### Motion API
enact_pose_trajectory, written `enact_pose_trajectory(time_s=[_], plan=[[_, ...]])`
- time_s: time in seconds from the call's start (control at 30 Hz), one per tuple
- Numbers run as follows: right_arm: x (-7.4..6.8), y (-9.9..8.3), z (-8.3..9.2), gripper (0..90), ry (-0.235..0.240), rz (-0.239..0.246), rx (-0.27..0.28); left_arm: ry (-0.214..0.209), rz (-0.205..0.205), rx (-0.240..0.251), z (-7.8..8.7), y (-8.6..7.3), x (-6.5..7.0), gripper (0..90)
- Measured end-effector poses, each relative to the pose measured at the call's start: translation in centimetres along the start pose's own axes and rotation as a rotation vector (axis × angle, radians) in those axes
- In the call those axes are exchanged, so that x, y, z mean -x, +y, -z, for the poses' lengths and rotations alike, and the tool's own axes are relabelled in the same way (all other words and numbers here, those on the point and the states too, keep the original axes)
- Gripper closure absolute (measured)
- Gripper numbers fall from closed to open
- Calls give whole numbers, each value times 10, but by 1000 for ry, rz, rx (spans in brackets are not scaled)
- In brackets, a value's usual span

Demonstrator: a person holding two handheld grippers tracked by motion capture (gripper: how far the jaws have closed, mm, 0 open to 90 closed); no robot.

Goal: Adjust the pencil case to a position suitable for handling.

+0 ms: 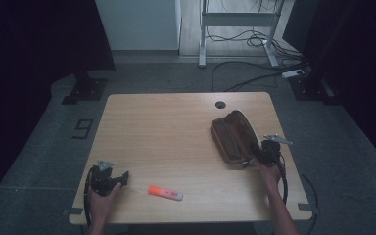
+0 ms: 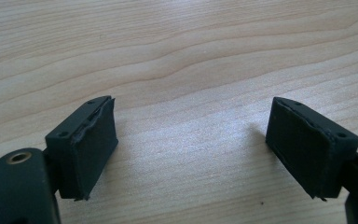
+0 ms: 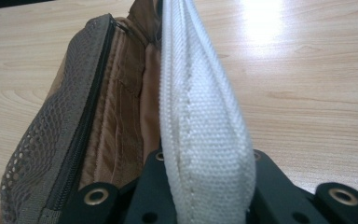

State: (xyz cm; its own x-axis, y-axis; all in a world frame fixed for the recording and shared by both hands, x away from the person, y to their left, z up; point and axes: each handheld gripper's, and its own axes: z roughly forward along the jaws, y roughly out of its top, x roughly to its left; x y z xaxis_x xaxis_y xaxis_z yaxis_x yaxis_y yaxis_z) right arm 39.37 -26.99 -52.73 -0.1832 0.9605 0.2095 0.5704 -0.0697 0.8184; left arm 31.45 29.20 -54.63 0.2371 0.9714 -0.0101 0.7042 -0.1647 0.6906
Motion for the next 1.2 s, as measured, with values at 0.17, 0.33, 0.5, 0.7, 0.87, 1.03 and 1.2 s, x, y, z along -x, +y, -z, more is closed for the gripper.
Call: enact_pose_trajectory(time_s=[0.17, 0.33, 0.5, 0.7, 0.87, 1.03, 1.2], plan=[[0, 1, 4, 831, 9, -10, 25, 0, 0, 0, 0, 0, 0, 160], [4, 5, 13, 831, 40, -43, 79, 0, -1, 0, 0, 0, 0, 160], [8, 8, 21, 833, 78, -70, 115, 0, -1, 0, 0, 0, 0, 160], [8, 10, 27, 833, 116, -69, 137, 0, -1, 0, 0, 0, 0, 161], [5, 12, 29, 832, 126, -53, 136, -1, -1, 0, 0, 0, 0, 160], [2, 15, 33, 831, 145, -37, 150, 0, 0, 0, 0, 0, 0, 160], [-5, 19, 41, 828, 177, -11, 175, 0, 0, 0, 0, 0, 0, 160]])
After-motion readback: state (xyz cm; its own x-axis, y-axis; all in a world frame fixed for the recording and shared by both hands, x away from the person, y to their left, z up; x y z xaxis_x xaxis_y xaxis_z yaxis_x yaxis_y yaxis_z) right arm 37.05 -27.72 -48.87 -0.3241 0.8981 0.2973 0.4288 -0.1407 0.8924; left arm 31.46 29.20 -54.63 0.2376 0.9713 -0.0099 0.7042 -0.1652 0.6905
